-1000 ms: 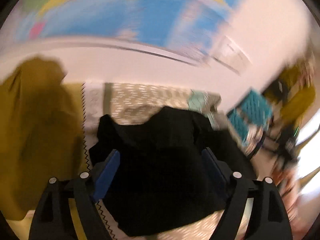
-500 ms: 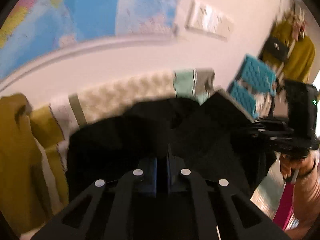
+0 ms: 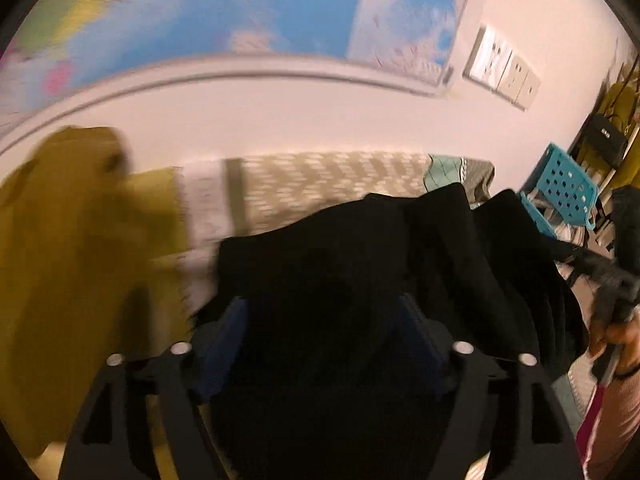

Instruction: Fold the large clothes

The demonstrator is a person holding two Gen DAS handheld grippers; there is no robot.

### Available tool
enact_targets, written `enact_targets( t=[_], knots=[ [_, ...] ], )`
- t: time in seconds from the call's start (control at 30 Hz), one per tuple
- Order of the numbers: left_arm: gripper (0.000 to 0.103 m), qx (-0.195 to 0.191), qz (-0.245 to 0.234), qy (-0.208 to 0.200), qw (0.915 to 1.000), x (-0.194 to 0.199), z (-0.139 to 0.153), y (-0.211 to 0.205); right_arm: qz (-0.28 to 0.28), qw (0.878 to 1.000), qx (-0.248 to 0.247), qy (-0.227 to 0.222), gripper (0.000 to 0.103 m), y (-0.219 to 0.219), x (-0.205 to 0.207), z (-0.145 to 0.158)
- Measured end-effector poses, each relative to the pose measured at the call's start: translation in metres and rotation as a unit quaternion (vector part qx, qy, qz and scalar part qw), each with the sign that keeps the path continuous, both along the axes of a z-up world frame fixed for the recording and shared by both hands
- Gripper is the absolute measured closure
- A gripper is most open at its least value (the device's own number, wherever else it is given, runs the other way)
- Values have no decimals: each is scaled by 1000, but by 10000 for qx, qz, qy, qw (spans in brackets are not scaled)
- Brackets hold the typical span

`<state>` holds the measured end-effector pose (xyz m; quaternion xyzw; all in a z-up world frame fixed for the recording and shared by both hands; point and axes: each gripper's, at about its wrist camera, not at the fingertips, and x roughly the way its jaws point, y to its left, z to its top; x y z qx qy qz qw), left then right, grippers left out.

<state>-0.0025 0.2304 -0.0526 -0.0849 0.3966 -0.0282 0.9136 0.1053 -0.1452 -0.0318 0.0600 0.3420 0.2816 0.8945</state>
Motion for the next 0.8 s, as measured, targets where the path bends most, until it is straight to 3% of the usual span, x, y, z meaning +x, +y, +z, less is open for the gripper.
enact_targets(
  t=[0.1, 0.17, 0.23, 0.43, 0.47, 0.5, 0.53, 0.57, 0.63, 0.67, 0.73, 0.8],
  knots=[
    [17, 183, 13, -221, 9996, -43, 3, 6, 135, 9991, 348, -183, 19, -38, -38, 3],
    [14, 411, 19, -256, 9988, -60, 0, 5, 117, 9989, 433, -133, 9, -56, -58, -7],
    [11, 564, 25, -227, 9981, -73, -9, 3, 60, 9994, 345, -18, 8, -64, -74, -22],
    [7, 178, -87, -258, 9995, -69, -30, -3, 8, 9988, 268, 398, 8, -65, -89, -76],
    [8, 146, -73, -216, 9996, -65, -34, -5, -1, 9985, 342, 434, 14, -64, -85, -83],
    [21, 91, -100, -195, 9997, -62, -38, -8, 47, 9970, 606, 471, 27, -65, -82, -87],
    [46, 14, -155, -181, 9997, -61, -40, -11, 136, 9954, 789, 522, 54, -67, -82, -88],
    [54, -135, -176, -80, 9997, -59, -43, -13, 236, 9939, 942, 525, 70, -67, -83, -85],
    [81, 12, -27, -51, 10000, -60, -39, -17, 257, 9955, 886, 209, 76, -67, -94, -69],
    [86, -62, 22, -23, 10000, -62, -35, -15, 273, 9954, 916, 81, 78, -69, -102, -57],
    [90, -594, 16, -84, 9982, -71, -22, -3, 298, 9945, 990, -152, 80, -78, -115, -34],
    [90, -761, -19, -257, 9968, -89, -6, 3, 287, 9931, 1077, -358, 80, -92, -128, -16]
  ],
)
